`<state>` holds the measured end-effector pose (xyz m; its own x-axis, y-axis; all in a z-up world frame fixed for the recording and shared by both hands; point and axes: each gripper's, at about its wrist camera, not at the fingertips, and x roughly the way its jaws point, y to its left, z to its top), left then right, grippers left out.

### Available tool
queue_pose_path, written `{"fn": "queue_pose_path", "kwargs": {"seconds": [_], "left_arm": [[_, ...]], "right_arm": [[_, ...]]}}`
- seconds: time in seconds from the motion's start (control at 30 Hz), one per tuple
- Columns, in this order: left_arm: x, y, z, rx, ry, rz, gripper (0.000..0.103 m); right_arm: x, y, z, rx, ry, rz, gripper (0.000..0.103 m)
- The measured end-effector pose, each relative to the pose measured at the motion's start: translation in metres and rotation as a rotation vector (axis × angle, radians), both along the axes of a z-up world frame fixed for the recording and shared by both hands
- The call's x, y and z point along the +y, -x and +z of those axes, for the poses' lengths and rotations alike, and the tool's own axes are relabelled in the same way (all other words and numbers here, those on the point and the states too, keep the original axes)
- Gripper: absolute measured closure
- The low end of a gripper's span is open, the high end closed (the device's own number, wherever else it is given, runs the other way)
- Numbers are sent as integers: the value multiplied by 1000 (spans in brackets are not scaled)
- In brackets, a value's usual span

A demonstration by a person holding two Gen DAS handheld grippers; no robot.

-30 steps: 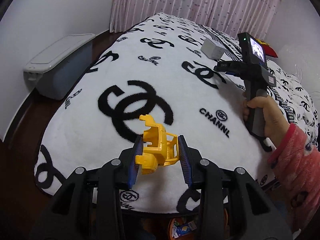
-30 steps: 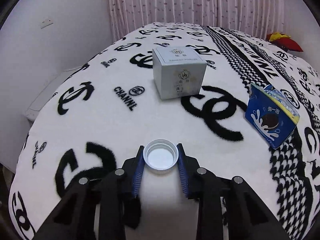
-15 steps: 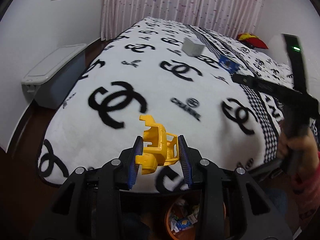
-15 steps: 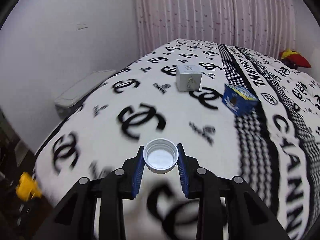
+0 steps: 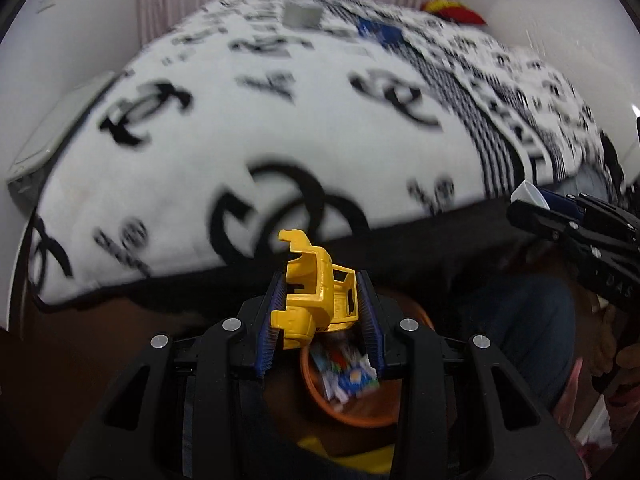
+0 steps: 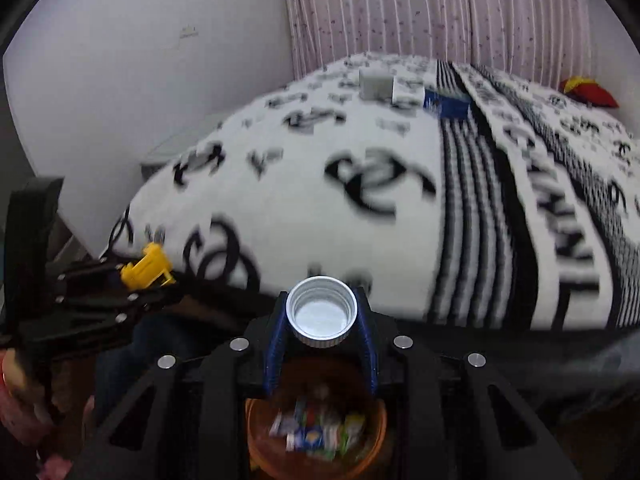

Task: Collect trash
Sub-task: 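Carry the yellow piece and cap over the orange bin while both tools open to drop them, then move both open tools back toward the last boxes on the bed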

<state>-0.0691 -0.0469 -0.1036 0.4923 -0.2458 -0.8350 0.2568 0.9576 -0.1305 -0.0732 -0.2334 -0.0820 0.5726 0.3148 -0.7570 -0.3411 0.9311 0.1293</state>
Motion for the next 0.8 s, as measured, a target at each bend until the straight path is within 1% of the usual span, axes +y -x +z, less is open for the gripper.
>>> {"fn": "queue_pose_path", "kwargs": {"seconds": [0.1, 0.23, 0.37, 0.47, 0.6, 0.7, 0.77, 0.8], "left_arm": [[-12, 12, -26, 63, -15, -33, 68], [-24, 18, -62, 150, -18, -58, 68], [-33, 16, -107, 269, -23, -64, 68], [-37, 9, -139, 364, -7, -55, 68], [-41, 1, -170, 445, -17, -40, 68], [-45, -1, -189, 498, -21, -31, 68], [-45, -1, -198, 526, -22, -30, 66], [-46, 1, -202, 534, -27, -34, 56]], "right_arm": [[-5, 17, -32, 82, 9, 3, 71], [-12, 28, -74, 179, 15, -13, 71], [-17, 29, -116, 285, 19, -38, 71], [-21, 23, -142, 365, 0, -58, 71], [-22, 14, -170, 437, -6, -77, 71], [-22, 12, -184, 472, -8, -82, 70], [-21, 10, -189, 485, -8, -87, 59], [-22, 9, -191, 487, -5, -93, 46]]}}
